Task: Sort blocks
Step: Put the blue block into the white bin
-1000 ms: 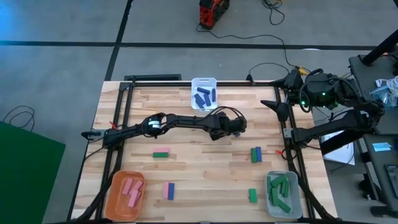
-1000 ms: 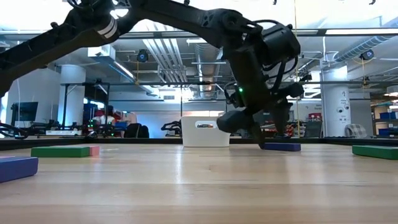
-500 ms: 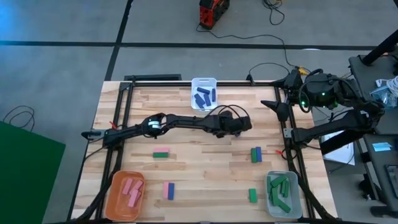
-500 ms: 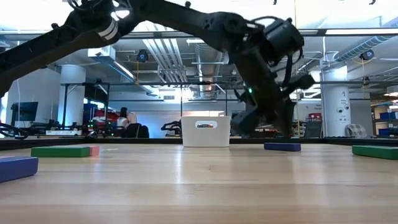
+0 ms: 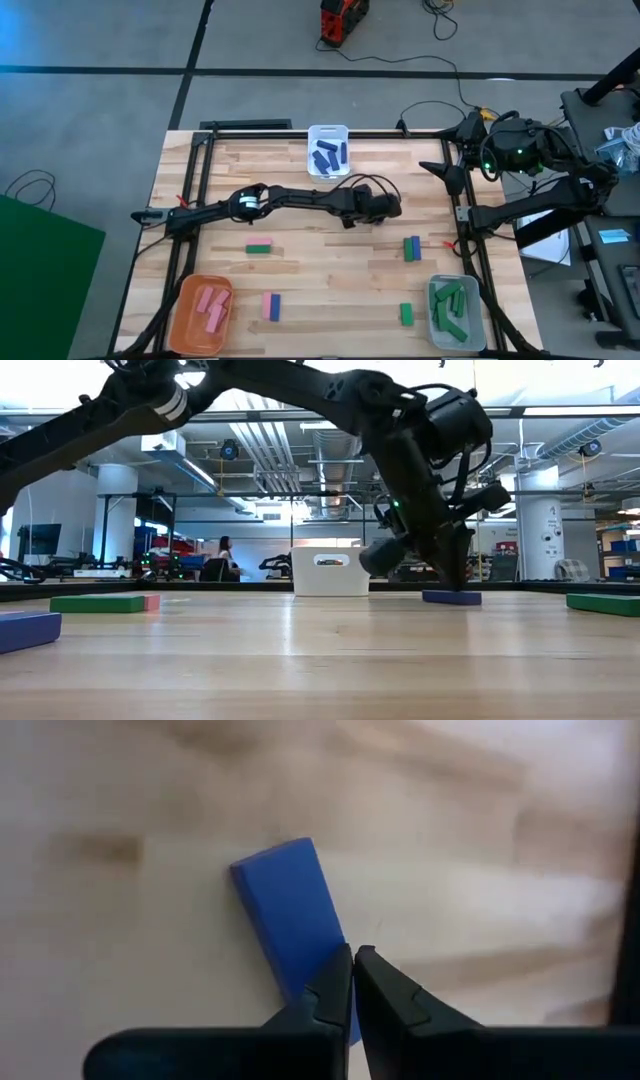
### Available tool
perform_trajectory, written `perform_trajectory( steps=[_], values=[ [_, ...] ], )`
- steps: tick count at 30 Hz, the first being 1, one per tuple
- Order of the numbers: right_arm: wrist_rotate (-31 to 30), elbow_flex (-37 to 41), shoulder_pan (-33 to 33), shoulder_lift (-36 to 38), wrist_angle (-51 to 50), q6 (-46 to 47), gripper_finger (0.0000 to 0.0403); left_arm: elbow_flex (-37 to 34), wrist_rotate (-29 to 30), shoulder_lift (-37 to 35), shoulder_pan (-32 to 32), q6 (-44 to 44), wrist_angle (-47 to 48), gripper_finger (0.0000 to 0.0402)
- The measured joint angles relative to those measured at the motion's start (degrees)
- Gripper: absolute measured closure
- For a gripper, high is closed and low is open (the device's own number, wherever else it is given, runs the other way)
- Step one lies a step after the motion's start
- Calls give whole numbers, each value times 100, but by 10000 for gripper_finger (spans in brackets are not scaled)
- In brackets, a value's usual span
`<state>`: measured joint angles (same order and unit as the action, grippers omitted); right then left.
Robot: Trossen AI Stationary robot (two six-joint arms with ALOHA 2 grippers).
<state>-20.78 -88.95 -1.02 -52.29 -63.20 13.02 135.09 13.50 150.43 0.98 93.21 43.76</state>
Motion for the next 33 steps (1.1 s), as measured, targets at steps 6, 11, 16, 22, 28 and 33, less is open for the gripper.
perform_trajectory(
  steps=[6,11,16,22,28,33],
  values=[
    [0,6,0,0,-2,-9,3,-2,-150,-134,-45,-84,585,402],
    [0,11,0,-2,-2,-7,3,-13,-193,-250,-44,17,687,402],
    [0,11,-1,-2,-2,-10,3,-13,-199,-414,-103,159,814,391],
    [0,11,0,-2,-2,-39,3,-13,-232,-448,-207,-445,912,355],
    [42,11,0,-1,-60,-168,3,-15,-1421,-615,42,-4903,139,307],
    [334,11,0,17,-319,-157,3,-9,-3013,-839,402,-7927,938,273]
  ],
)
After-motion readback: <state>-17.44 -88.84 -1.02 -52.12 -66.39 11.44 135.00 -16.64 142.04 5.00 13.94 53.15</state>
